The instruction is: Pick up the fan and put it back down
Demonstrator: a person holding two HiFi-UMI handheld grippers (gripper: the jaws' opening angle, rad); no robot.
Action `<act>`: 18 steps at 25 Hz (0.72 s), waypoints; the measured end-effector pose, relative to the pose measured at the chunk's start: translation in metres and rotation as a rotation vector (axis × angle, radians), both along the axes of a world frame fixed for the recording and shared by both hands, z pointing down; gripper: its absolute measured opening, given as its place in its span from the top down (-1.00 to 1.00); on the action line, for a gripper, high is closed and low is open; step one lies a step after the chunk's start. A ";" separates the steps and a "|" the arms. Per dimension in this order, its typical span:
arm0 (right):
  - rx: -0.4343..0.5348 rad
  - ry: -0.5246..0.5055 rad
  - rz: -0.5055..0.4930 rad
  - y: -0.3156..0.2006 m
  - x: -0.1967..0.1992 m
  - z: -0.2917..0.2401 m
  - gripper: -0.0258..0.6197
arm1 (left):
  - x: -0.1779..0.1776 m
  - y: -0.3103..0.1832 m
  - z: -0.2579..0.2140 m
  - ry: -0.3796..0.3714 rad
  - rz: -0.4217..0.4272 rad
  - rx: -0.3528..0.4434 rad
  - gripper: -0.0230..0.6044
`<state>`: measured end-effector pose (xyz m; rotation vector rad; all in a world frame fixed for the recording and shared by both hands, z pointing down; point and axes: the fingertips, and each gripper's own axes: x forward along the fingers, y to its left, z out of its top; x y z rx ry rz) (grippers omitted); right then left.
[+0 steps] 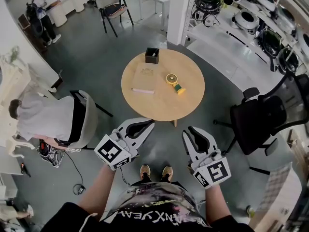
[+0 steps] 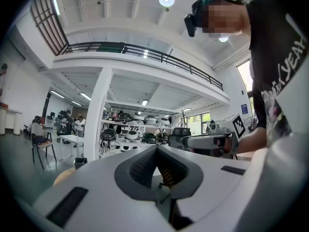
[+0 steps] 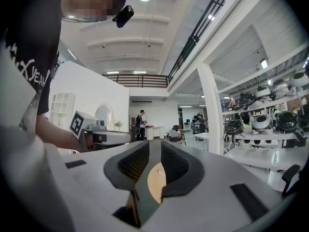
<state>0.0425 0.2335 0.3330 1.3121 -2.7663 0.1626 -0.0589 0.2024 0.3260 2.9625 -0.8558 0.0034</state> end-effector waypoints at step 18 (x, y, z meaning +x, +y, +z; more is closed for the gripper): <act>-0.037 0.009 -0.040 -0.001 -0.004 0.008 -0.28 | 0.006 -0.001 0.005 -0.002 0.010 -0.010 0.89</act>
